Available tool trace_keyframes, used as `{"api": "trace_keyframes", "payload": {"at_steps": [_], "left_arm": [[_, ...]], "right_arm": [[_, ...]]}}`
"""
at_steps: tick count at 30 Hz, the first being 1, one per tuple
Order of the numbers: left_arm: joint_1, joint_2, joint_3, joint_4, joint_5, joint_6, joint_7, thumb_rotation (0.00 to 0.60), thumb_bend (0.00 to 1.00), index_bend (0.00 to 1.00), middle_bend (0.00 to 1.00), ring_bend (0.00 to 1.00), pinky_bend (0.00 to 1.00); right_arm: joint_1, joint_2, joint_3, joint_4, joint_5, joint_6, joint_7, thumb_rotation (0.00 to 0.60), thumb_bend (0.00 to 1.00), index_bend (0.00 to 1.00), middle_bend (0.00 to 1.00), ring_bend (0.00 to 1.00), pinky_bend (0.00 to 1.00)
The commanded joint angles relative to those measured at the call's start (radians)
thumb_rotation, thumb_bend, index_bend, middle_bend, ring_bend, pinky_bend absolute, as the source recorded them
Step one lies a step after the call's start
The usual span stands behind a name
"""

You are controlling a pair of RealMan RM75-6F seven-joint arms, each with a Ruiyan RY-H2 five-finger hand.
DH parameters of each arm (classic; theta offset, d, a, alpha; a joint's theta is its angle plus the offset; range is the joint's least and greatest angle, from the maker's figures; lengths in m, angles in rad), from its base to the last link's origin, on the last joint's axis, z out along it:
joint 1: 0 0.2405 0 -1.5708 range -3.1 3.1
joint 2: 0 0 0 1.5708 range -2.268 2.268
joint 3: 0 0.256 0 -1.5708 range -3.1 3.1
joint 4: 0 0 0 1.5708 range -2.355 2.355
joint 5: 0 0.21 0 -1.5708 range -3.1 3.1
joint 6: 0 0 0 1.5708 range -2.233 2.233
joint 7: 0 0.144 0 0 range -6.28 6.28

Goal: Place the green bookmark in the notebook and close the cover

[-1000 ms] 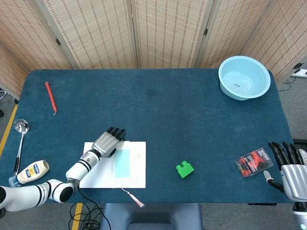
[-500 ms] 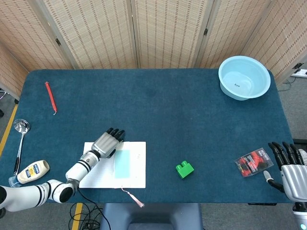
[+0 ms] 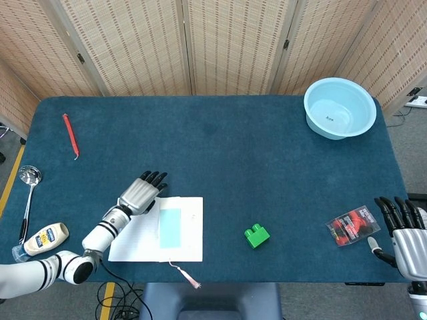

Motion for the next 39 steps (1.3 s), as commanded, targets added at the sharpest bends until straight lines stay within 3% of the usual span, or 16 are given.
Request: {"api": "trace_keyframes", "payload": {"at_steps": [1,7,15,23,39], "left_arm": [[0.077,0.047,0.028,-0.006,0.181,0.131,-0.128,0.600,0.55,0.19,0.00,0.00,0.12],[0.161,0.071,0.066,0.040,0.355,0.289,-0.270,0.600,0.42,0.19,0.00,0.00,0.12],[0.241,0.111,0.119,0.070,0.503,0.414,-0.365,0.600,0.34,0.19,0.00,0.00,0.12],[0.312,0.094,0.171,0.166,0.640,0.528,-0.432,0.600,0.32,0.19,0.00,0.00,0.12],[0.424,0.020,0.249,0.361,0.768,0.615,-0.492,0.600,0.27,0.14,0.00,0.00,0.12]], "right_arm": [[0.003,0.000,0.000,0.003,-0.002,-0.005,0.003,0.600,0.23,0.11,0.12,0.00,0.05],[0.012,0.006,0.002,0.004,-0.010,-0.009,0.003,0.600,0.23,0.11,0.12,0.00,0.05],[0.019,0.025,-0.001,-0.007,-0.023,-0.014,0.000,0.600,0.23,0.11,0.12,0.00,0.05],[0.020,0.034,-0.004,-0.013,-0.036,-0.009,0.001,0.600,0.23,0.11,0.12,0.00,0.05],[0.025,0.032,-0.012,-0.007,-0.055,-0.010,0.012,0.600,0.23,0.11,0.12,0.00,0.05]]}}
